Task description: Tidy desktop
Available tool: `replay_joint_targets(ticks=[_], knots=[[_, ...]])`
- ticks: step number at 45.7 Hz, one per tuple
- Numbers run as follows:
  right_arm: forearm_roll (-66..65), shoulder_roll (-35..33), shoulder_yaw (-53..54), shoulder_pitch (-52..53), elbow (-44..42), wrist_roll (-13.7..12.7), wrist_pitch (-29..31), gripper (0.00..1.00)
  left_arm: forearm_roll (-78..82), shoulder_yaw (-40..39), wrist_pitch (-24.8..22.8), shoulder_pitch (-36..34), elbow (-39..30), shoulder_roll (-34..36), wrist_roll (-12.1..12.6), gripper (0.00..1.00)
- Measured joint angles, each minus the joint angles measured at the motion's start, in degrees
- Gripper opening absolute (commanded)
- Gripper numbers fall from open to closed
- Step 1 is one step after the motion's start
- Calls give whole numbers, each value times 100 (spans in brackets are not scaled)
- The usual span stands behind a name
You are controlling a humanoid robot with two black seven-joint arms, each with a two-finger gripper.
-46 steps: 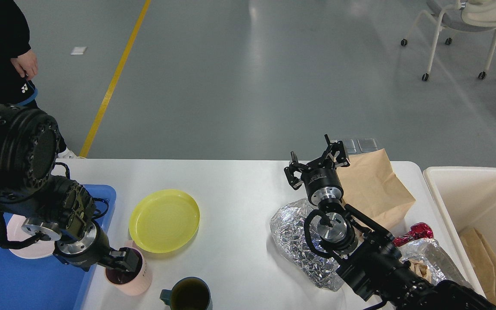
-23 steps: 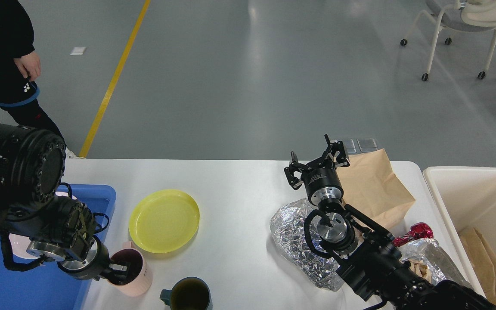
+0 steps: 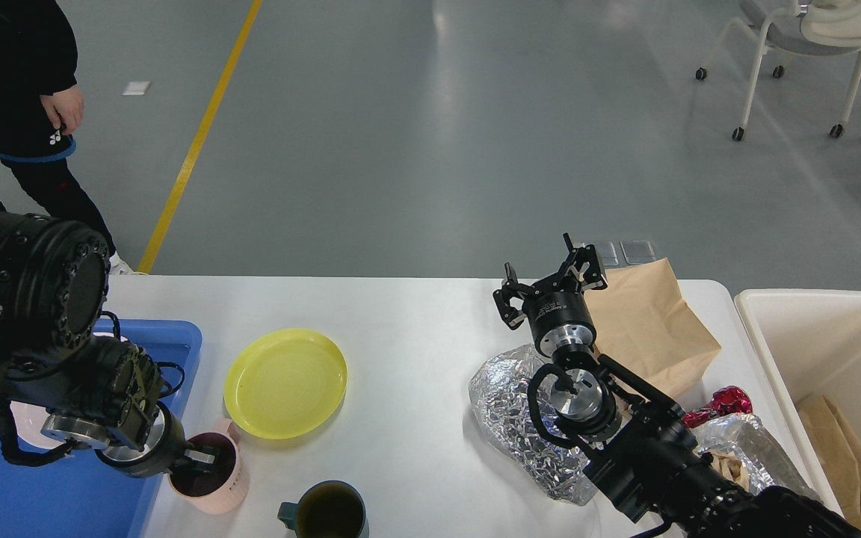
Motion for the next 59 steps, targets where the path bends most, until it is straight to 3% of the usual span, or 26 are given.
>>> replay_joint_targets(ticks=[7,12,19,28,40,51,59], knots=[[0,0,0,0,0,0,0,100,14,13,-155,-255,-146,45,6,0],[0,0,-1,-2,0,0,0,100,167,75,-533,-716,-347,266,-12,0],[0,0,-1,-6,0,0,0,100,755,240,-1110,-1293,-424,941,-32,0],[0,0,-6,-6,0,0,0,100,1243,802,-1241,-1574,-423,1758,-70,0],[0,0,-8,-6,0,0,0,100,1879,1028,-876,-1400,-358,3113,-77,0],[0,0,-6,-2,0,0,0,100,1874,937,276,-505,-48,3900,-90,0],[0,0,-5,0,0,0,5,100,1786,478,524,246,560,4366,-97,0]])
